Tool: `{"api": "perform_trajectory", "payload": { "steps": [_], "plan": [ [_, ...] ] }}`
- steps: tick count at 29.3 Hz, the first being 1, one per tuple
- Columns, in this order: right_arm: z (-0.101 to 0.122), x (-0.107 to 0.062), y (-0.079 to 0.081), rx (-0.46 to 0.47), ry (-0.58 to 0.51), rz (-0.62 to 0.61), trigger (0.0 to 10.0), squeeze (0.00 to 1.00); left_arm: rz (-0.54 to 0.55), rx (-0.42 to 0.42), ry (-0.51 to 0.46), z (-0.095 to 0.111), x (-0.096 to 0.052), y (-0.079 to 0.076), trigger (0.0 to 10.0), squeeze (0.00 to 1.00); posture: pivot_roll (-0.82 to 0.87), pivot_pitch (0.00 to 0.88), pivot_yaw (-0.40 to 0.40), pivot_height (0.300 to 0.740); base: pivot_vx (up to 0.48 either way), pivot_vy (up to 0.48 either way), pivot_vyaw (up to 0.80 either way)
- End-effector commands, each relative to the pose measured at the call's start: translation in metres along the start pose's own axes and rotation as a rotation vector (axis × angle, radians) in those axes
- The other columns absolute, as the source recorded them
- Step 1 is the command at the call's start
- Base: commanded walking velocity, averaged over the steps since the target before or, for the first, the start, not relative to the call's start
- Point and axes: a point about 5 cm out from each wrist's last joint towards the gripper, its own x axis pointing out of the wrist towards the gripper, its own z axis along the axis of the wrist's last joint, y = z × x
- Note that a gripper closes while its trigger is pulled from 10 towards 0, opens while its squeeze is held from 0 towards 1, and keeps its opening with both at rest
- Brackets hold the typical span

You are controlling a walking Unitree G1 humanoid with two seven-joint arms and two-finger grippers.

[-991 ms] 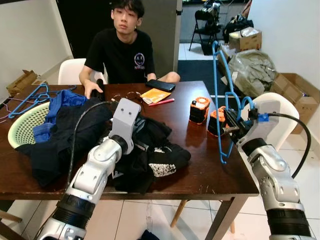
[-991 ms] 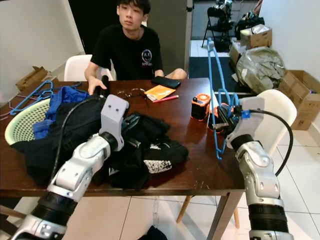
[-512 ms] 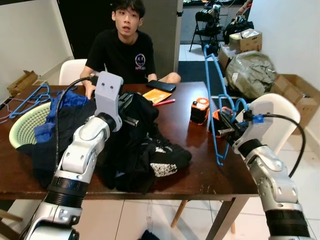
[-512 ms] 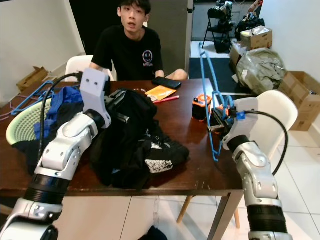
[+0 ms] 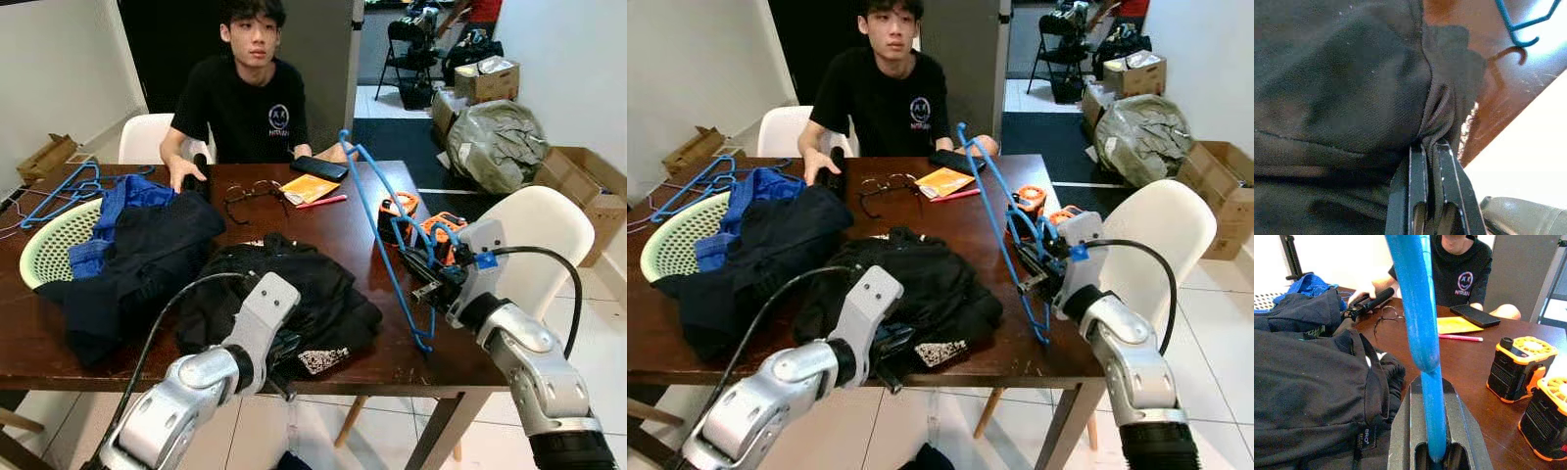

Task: Hang hanger

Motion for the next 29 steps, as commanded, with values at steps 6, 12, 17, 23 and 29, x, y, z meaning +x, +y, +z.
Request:
{"api": "perform_trajectory", "payload": {
  "steps": [6, 12, 17, 23, 29],
  "plan": [
    [-0.009, -0.001, 0.003, 0.053, 0.015, 0.023, 10.0, 0.00, 0.703, -0.004, 0.020, -0.009, -0.052, 0.107, 0.0, 0.00, 0.01, 0.011, -0.005, 0.740, 0.000, 0.000, 0.00],
    [-0.020, -0.004, 0.003, 0.087, 0.044, 0.027, 10.0, 0.00, 0.879, -0.026, 0.071, -0.020, -0.083, 0.116, 0.0, 0.00, 0.01, 0.015, -0.009, 0.740, 0.000, 0.000, 0.00],
    [-0.034, -0.005, 0.002, 0.110, 0.085, -0.002, 10.0, 0.00, 0.768, -0.127, 0.132, -0.044, -0.071, 0.094, 0.0, 0.00, 0.02, 0.016, -0.012, 0.740, 0.000, 0.000, 0.00],
    [-0.043, -0.006, 0.001, 0.129, 0.105, -0.038, 10.0, 0.00, 0.699, -0.136, 0.123, -0.047, -0.056, 0.081, 0.0, 0.00, 0.01, 0.015, -0.014, 0.740, 0.000, 0.000, 0.00],
    [-0.050, -0.009, -0.001, 0.145, 0.117, -0.067, 10.0, 0.00, 0.716, -0.082, 0.108, -0.043, -0.049, 0.086, 7.1, 1.00, 0.01, 0.017, -0.009, 0.740, 0.000, 0.000, 0.00]
  ]
}}
